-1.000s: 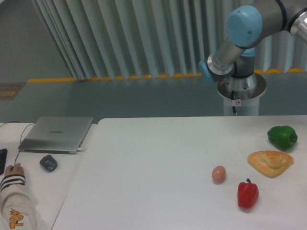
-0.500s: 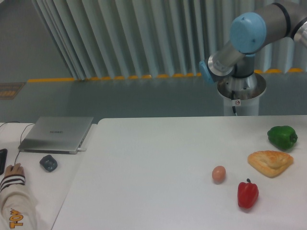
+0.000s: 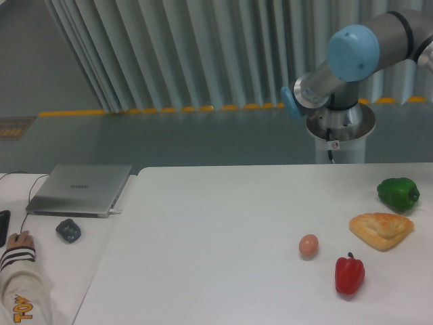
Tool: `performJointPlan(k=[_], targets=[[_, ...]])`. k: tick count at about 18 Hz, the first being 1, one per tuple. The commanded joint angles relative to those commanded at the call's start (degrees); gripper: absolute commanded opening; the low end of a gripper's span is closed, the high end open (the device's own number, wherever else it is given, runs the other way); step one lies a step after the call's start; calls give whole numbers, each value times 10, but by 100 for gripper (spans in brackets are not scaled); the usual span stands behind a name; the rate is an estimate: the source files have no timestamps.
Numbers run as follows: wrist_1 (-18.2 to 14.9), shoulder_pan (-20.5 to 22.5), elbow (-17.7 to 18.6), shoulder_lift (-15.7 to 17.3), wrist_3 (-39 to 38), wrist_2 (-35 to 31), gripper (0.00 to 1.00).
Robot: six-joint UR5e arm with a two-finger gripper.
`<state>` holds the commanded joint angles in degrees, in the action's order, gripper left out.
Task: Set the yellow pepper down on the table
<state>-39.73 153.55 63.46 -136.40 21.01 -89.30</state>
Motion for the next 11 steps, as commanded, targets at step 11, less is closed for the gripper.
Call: performJointPlan(k=[11], targets=[[3,-2,0,-11,-5,0,84]])
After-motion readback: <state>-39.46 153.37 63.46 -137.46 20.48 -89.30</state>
